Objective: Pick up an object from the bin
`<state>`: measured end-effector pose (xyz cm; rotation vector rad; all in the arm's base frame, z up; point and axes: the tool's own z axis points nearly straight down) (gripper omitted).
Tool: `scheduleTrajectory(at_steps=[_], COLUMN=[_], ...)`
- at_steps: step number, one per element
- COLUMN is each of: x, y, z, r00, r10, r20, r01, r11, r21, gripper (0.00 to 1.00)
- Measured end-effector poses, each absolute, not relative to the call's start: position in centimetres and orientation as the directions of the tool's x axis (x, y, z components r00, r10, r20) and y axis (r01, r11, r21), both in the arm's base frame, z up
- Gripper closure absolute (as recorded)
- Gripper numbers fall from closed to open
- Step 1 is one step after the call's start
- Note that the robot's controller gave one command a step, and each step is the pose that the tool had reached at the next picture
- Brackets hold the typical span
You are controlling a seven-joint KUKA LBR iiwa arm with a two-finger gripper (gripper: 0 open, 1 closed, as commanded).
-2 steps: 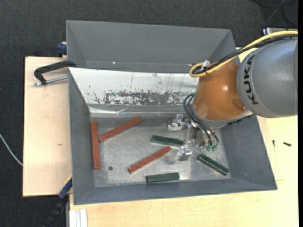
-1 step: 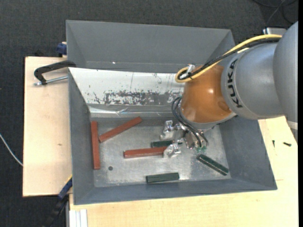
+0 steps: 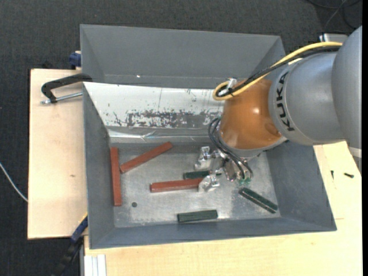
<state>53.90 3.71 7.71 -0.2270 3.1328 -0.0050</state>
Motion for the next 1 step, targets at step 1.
scheduleTrajectory(at_steps=[1], x=[54.09], y=[3.28], z=[20.41], r00=[-0.995], r10=[-0.099], r20=[-0.005], r01=[-0.099], r11=[0.995], r21=[0.001], gripper=[1.0])
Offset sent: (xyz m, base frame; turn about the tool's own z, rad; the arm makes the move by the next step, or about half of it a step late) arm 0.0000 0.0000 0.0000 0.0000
